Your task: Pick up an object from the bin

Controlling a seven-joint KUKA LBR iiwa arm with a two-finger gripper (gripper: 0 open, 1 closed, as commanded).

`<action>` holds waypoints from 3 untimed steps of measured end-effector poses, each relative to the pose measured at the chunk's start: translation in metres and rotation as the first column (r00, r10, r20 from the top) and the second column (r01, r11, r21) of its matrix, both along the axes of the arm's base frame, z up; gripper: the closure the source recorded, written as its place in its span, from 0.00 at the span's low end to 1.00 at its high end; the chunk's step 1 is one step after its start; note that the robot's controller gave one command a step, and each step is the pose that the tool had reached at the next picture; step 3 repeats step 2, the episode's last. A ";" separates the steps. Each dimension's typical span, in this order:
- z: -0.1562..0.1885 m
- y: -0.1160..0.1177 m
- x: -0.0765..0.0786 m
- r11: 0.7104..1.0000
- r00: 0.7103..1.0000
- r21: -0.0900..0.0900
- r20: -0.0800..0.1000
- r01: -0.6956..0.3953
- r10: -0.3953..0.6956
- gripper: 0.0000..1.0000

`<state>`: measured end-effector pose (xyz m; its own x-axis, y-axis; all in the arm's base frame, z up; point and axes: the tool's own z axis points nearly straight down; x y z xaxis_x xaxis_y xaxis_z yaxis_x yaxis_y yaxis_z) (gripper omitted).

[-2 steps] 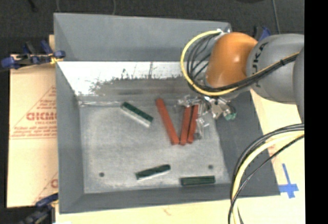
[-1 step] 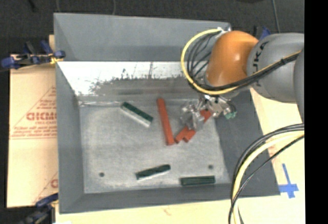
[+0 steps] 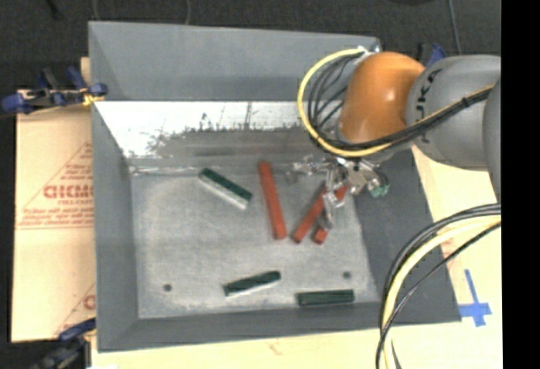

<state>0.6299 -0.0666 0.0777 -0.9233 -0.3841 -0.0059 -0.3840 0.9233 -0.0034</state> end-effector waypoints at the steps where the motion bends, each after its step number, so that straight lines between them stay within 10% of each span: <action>1: -0.001 0.000 0.000 1.000 1.000 0.000 -0.001 0.000 0.000 1.00; 2: 0.131 -0.015 -0.027 1.000 1.000 -0.002 0.005 0.006 -0.006 1.00; 3: 0.131 -0.015 -0.027 1.000 1.000 -0.002 0.005 0.006 -0.006 1.00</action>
Offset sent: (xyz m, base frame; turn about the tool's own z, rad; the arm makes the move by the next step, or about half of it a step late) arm 0.0000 0.0000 0.0000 0.0000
